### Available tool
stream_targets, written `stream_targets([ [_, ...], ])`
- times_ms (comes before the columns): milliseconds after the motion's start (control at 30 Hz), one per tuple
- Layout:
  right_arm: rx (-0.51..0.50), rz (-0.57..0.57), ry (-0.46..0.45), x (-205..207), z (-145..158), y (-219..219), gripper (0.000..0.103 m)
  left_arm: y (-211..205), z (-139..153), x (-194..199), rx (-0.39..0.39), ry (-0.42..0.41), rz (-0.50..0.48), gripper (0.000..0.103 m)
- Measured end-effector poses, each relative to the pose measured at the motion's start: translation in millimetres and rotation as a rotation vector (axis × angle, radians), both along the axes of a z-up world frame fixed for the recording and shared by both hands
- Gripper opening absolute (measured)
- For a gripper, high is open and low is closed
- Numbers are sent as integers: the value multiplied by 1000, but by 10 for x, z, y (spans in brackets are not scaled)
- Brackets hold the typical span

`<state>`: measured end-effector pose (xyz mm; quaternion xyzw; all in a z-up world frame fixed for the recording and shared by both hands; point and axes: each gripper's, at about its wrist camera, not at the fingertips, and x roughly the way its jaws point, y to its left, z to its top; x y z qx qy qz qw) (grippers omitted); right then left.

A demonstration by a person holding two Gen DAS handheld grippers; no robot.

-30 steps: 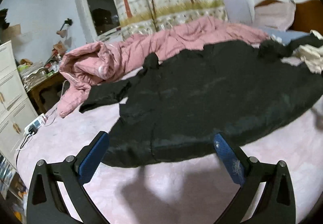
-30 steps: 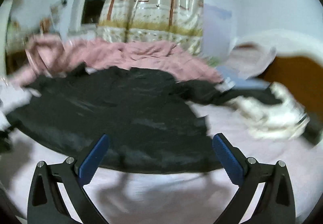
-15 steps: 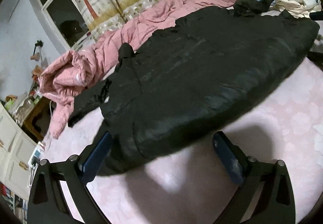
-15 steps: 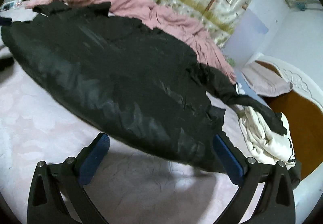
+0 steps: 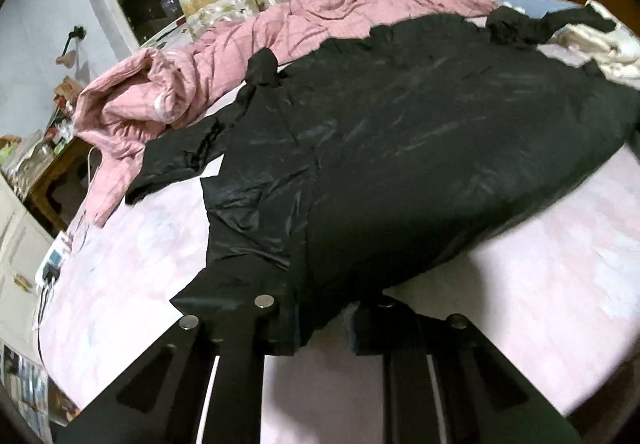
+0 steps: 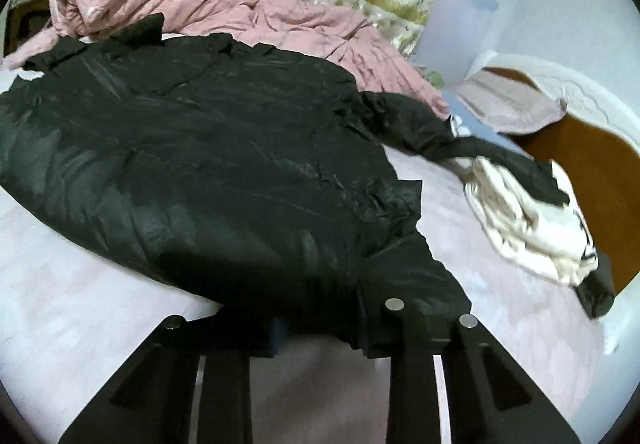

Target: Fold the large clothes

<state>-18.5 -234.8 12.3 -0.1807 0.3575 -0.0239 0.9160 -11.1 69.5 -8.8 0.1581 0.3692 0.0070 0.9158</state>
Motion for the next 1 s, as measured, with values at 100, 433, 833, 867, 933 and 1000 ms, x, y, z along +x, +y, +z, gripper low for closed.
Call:
stream_targets([
  [100, 93, 20, 7, -375, 142, -54, 29, 106, 82, -315, -57, 36, 16, 16],
  [433, 206, -56, 49, -704, 559, -256, 59, 89, 454, -712, -67, -34, 51, 34],
  [833, 187, 43, 84, 574, 805, -229, 70, 197, 690, 488, -16, -46, 15, 39],
  [867, 207, 40, 108, 721, 771, -242, 70, 217, 654, 662, -22, -28, 16, 39],
  [933, 234, 26, 144, 1023, 642, -258, 70, 244, 530, 972, -28, 16, 19, 39],
  [1000, 248, 3, 181, 1268, 463, -270, 70, 255, 347, 1224, -24, 66, 33, 39],
])
